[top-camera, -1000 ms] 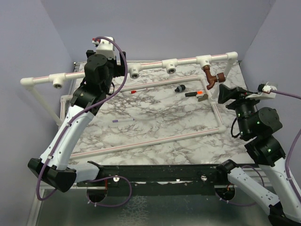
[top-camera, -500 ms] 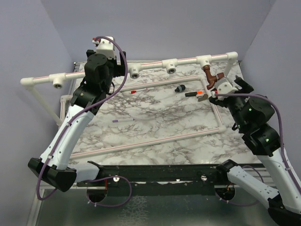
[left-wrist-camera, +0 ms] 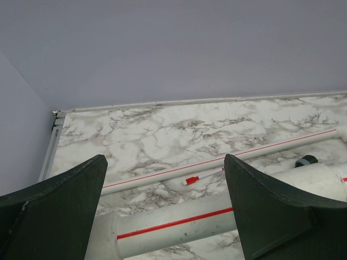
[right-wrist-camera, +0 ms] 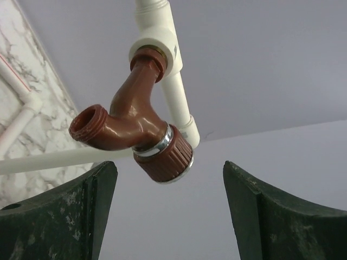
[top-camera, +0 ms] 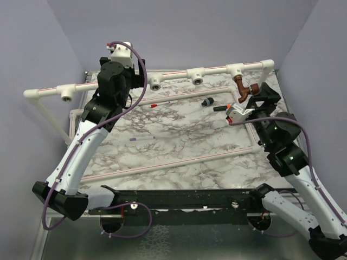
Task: Install the water faucets
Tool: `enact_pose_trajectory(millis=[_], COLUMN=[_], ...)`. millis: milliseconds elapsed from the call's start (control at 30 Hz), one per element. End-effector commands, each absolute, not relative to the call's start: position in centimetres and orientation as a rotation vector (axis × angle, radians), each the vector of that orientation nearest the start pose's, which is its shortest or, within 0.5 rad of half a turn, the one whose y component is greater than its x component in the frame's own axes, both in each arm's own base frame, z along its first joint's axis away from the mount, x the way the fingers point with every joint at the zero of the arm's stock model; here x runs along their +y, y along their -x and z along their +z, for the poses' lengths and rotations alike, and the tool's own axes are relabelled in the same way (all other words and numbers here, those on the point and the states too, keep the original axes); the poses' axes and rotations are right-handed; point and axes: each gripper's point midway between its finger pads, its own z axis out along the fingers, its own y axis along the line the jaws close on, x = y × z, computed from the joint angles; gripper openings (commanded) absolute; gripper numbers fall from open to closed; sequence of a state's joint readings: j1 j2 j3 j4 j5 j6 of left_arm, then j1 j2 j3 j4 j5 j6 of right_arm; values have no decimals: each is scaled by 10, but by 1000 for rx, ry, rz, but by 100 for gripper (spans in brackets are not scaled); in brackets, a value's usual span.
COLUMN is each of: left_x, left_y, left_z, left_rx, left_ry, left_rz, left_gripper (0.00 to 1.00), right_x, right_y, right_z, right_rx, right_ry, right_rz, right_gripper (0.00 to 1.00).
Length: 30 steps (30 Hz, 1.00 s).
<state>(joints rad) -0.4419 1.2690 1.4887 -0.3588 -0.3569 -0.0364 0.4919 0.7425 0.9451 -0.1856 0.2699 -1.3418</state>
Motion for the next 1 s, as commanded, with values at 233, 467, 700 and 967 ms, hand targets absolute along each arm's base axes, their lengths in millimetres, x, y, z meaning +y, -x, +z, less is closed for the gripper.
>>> enact_pose_trajectory(millis=[233, 467, 700, 967], left_x=[-159, -160, -162, -162], left_y=[-377, -378, -378, -378], left_z=[320, 318, 316, 316], left_rx=[1953, 1956, 1960, 1961], left_ry=[-303, -305, -310, -312], left_rz=[-138, -140, -142, -143], left_gripper=[91, 91, 91, 91], right_x=[77, 75, 67, 61], right_y=[-323, -334, -336, -334], right_z=[403, 395, 385, 387], right_rx=[904, 964, 1081, 1182], right_ry=[1318, 1278, 1167, 909], right_rz=[-1200, -1205, -1120, -947], right_gripper=[83, 67, 23, 0])
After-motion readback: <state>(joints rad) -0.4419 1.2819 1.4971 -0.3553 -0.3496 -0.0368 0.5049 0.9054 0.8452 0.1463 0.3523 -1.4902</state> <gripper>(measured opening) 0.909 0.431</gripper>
